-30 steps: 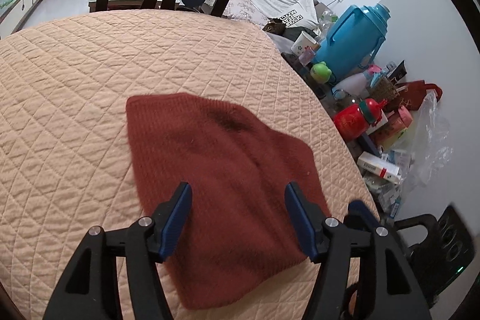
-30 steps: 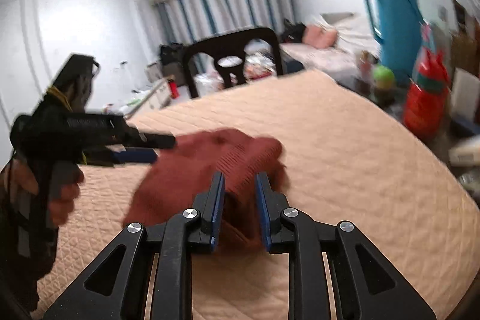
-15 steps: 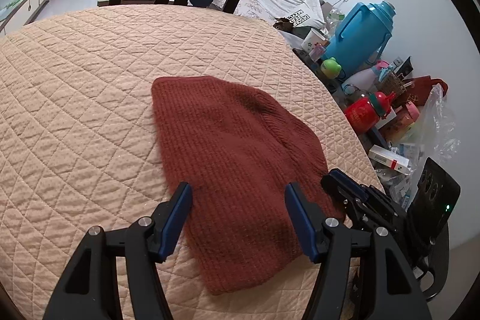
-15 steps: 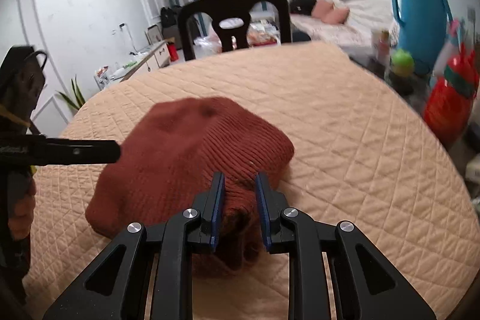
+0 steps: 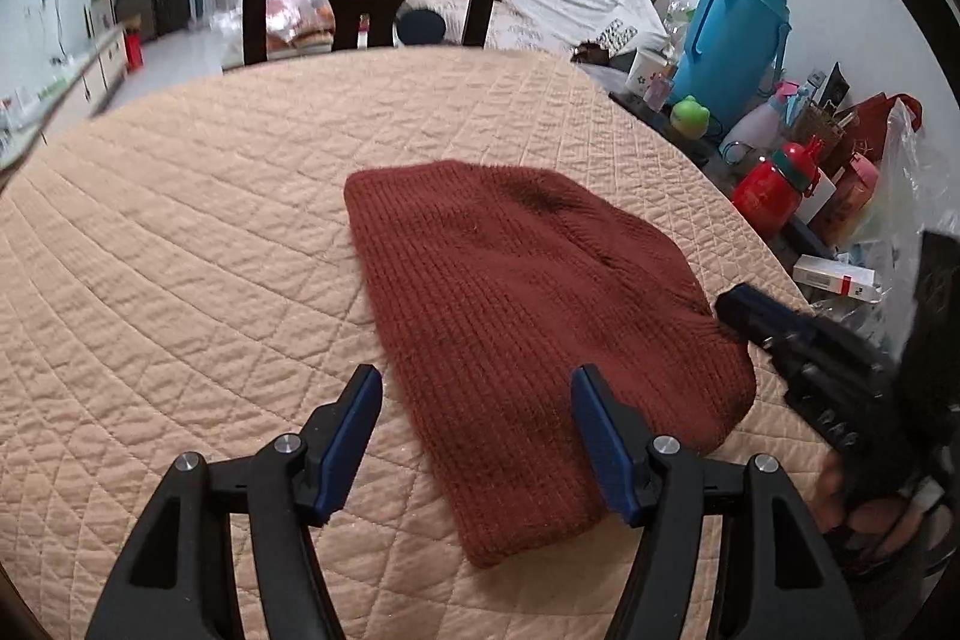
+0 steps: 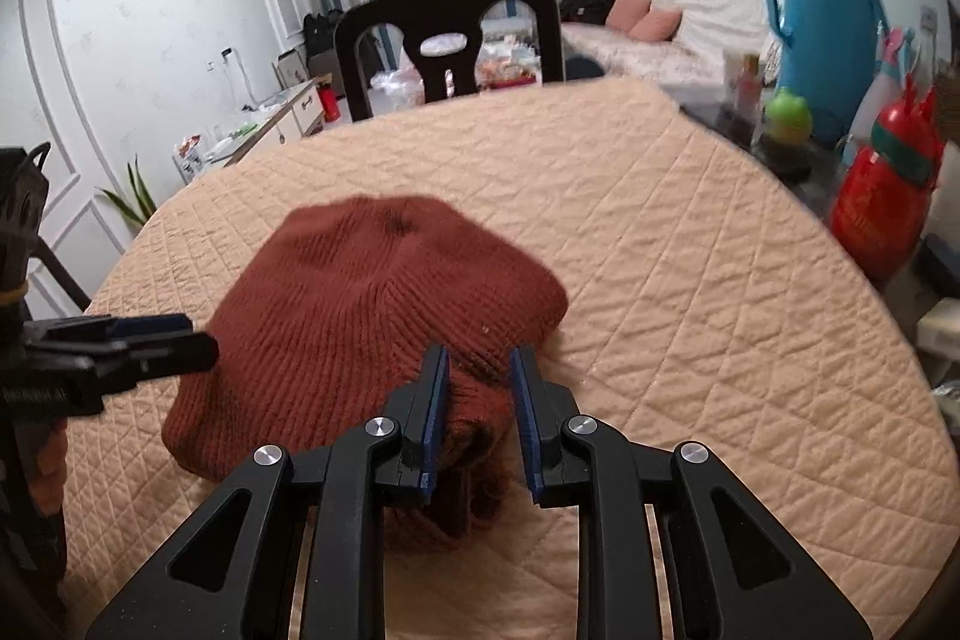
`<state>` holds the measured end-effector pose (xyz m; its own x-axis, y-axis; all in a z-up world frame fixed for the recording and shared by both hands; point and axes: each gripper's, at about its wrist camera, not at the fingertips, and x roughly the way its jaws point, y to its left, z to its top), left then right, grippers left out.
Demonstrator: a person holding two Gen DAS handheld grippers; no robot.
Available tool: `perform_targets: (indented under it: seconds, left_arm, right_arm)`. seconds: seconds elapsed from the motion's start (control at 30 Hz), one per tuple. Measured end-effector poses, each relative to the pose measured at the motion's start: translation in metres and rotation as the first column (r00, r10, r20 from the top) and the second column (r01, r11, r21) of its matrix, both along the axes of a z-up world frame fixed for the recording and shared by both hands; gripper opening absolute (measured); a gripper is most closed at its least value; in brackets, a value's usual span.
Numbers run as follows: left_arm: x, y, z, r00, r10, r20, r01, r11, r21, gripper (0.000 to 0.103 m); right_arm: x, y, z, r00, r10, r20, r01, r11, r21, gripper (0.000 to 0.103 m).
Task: Fold small clothes
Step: 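Press the folded sweater flat with the open left tool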
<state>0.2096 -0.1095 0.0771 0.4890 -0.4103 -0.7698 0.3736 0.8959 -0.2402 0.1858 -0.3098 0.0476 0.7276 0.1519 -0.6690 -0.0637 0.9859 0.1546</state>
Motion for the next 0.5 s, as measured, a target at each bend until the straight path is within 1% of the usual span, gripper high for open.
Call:
perform_targets:
  seconds: [0.03, 0.07, 0.1, 0.17, 0.27, 0.33, 0.5]
  left_arm:
    - [-0.003, -0.002, 0.001, 1.0, 0.004, 0.021, -0.005, 1.0, 0.013, 0.07]
    - [-0.006, -0.004, 0.001, 0.999, 0.006, 0.038, -0.007, 1.0, 0.027, 0.071]
    - [-0.009, -0.005, 0.002, 0.998, 0.004, 0.058, -0.007, 0.999, 0.047, 0.071]
    - [-0.016, -0.011, 0.002, 0.995, -0.003, 0.1, -0.007, 0.996, 0.09, 0.072]
    - [-0.022, -0.013, 0.003, 0.993, -0.013, 0.116, 0.002, 0.996, 0.091, 0.072]
    - [-0.026, -0.015, 0.003, 0.99, -0.019, 0.14, 0.003, 0.994, 0.112, 0.072]
    - [-0.031, -0.019, 0.001, 0.986, -0.038, 0.161, 0.015, 0.99, 0.143, 0.072]
  right_arm:
    - [-0.003, 0.001, 0.005, 1.0, 0.002, 0.019, -0.002, 1.0, -0.001, 0.023]
    - [-0.006, 0.002, 0.01, 0.999, 0.01, 0.039, -0.01, 1.0, 0.003, 0.026]
    - [-0.009, 0.004, 0.013, 0.998, 0.023, 0.054, -0.023, 1.0, 0.004, 0.036]
    - [-0.012, 0.013, 0.016, 0.995, 0.075, 0.07, -0.075, 0.997, -0.011, 0.048]
    - [-0.01, 0.024, 0.009, 0.992, 0.113, 0.051, -0.11, 0.992, -0.063, 0.048]
    - [-0.006, 0.025, 0.0, 0.992, 0.122, 0.016, -0.121, 0.991, -0.062, 0.048]
    - [-0.001, 0.014, -0.02, 0.994, 0.091, -0.06, -0.096, 0.992, -0.085, 0.048]
